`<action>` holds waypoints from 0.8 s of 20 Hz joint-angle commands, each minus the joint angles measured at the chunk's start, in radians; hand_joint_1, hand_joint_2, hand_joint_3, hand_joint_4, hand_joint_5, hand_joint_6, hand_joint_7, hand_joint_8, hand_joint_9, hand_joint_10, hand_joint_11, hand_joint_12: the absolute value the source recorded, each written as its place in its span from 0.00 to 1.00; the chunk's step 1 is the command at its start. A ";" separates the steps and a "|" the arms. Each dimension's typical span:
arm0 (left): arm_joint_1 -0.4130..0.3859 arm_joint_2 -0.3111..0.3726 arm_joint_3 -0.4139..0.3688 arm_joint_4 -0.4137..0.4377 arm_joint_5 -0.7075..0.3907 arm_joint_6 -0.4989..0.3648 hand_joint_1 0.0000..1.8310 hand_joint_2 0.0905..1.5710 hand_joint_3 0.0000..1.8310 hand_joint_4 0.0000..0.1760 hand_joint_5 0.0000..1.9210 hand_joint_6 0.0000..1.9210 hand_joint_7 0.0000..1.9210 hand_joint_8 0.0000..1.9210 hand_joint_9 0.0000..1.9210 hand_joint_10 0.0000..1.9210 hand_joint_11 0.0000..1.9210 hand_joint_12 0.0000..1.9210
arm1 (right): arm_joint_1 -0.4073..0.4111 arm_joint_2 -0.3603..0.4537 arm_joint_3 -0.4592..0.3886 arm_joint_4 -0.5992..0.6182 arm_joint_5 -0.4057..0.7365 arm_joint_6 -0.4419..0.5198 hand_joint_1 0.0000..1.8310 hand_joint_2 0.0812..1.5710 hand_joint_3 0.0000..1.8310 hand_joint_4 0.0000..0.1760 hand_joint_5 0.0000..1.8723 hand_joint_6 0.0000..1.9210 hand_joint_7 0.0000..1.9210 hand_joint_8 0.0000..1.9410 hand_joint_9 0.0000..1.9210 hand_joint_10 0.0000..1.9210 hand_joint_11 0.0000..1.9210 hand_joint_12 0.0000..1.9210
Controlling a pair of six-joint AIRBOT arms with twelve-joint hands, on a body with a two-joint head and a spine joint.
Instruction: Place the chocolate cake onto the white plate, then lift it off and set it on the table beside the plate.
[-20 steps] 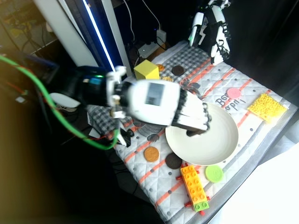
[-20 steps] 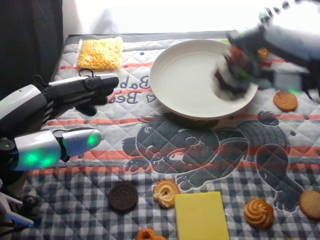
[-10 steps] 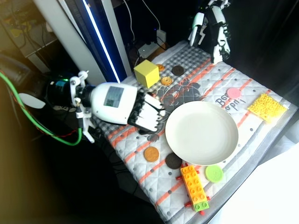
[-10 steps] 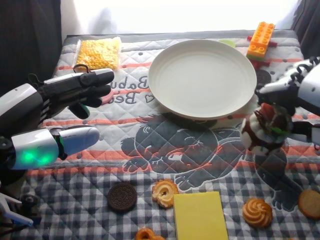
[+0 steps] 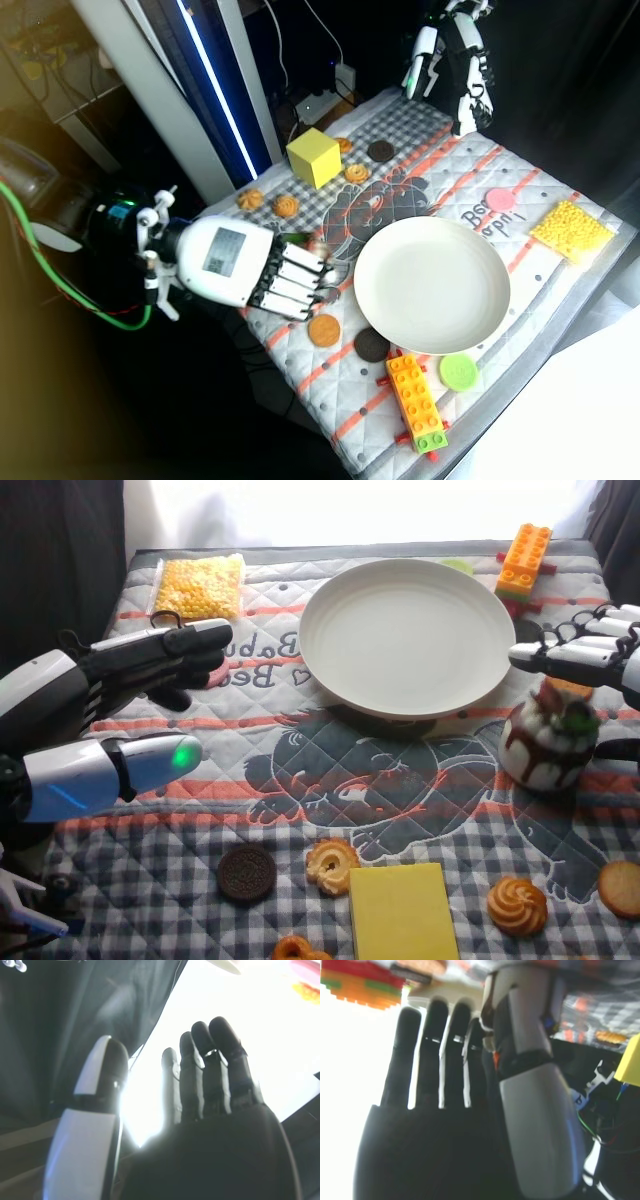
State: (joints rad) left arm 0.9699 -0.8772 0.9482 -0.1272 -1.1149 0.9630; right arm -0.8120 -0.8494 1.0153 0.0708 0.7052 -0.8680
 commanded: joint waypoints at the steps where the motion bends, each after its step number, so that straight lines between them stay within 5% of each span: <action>1: -0.002 0.004 -0.002 -0.007 -0.133 -0.012 0.52 0.78 0.00 0.38 0.19 0.00 0.18 0.04 0.07 0.23 0.00 0.49 | 0.004 0.018 -0.002 0.011 0.108 0.001 0.57 0.74 0.00 0.00 0.04 0.01 0.02 0.01 0.00 0.21 0.00 0.70; 2: 0.000 0.005 -0.003 -0.008 -0.135 -0.012 0.51 0.78 0.00 0.39 0.18 0.00 0.18 0.03 0.08 0.18 0.00 0.39 | 0.004 0.032 -0.010 0.007 0.110 0.001 0.57 0.74 0.00 0.00 0.02 0.00 0.00 0.00 0.00 0.06 0.00 0.63; 3: 0.002 0.005 -0.003 -0.009 -0.136 -0.012 0.50 0.79 0.00 0.38 0.18 0.00 0.18 0.02 0.09 0.11 0.00 0.36 | 0.003 0.051 -0.022 -0.002 0.114 0.001 0.57 0.72 0.00 0.04 0.02 0.00 0.00 0.00 0.00 0.01 0.00 0.50; 4: 0.004 0.005 -0.003 -0.011 -0.137 -0.012 0.51 0.79 0.00 0.35 0.17 0.00 0.18 0.02 0.11 0.06 0.00 0.31 | 0.003 0.069 -0.033 -0.010 0.121 0.000 0.56 0.71 0.00 0.08 0.01 0.00 0.00 0.00 0.00 0.00 0.00 0.47; 7: 0.007 0.006 -0.003 -0.016 -0.143 -0.012 0.52 0.79 0.00 0.32 0.17 0.01 0.20 0.02 0.16 0.06 0.00 0.49 | -0.019 0.147 -0.084 -0.031 0.178 0.000 0.51 0.70 0.00 0.44 0.00 0.00 0.00 0.00 0.01 0.01 0.00 0.29; 8: 0.009 0.006 -0.003 -0.019 -0.145 -0.012 0.53 0.78 0.00 0.33 0.18 0.01 0.20 0.02 0.15 0.05 0.00 0.44 | -0.034 0.170 -0.100 -0.031 0.216 0.000 0.51 0.71 0.00 0.45 0.00 0.00 0.00 0.00 0.00 0.00 0.00 0.27; 9: 0.011 0.008 -0.003 -0.020 -0.149 -0.012 0.55 0.78 0.00 0.33 0.17 0.01 0.21 0.02 0.15 0.05 0.00 0.40 | -0.052 0.193 -0.119 -0.030 0.260 0.000 0.49 0.70 0.00 0.30 0.00 0.00 0.00 0.00 0.02 0.01 0.00 0.32; 12: 0.016 0.018 -0.009 -0.021 -0.175 -0.012 0.51 0.78 0.00 0.37 0.16 0.00 0.21 0.04 0.18 0.11 0.00 0.54 | -0.100 0.229 -0.159 -0.022 0.382 0.000 0.39 0.70 0.00 0.17 0.00 0.00 0.00 0.00 0.00 0.00 0.00 0.28; 13: 0.017 0.023 -0.011 -0.021 -0.188 -0.012 0.50 0.77 0.00 0.50 0.17 0.00 0.21 0.03 0.15 0.21 0.00 0.62 | -0.114 0.232 -0.168 -0.018 0.423 0.000 0.37 0.71 0.00 0.15 0.00 0.00 0.00 0.00 0.00 0.00 0.00 0.21; 14: 0.017 0.028 -0.012 -0.021 -0.195 -0.011 0.49 0.77 0.00 0.50 0.16 0.00 0.20 0.02 0.13 0.25 0.00 0.66 | -0.127 0.234 -0.174 -0.013 0.467 0.000 0.34 0.72 0.00 0.09 0.00 0.00 0.00 0.00 0.00 0.00 0.00 0.13; 16: 0.017 0.034 -0.013 -0.021 -0.216 -0.011 0.44 0.79 0.00 0.30 0.09 0.00 0.14 0.00 0.09 0.07 0.00 0.39 | -0.158 0.233 -0.185 0.008 0.554 -0.007 0.31 0.74 0.00 0.32 0.00 0.00 0.00 0.00 0.00 0.00 0.00 0.01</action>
State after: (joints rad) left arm 0.9901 -0.8494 0.9360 -0.1421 -1.1919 0.9630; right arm -0.9867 -0.6224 0.8257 0.0566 1.1149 -0.8742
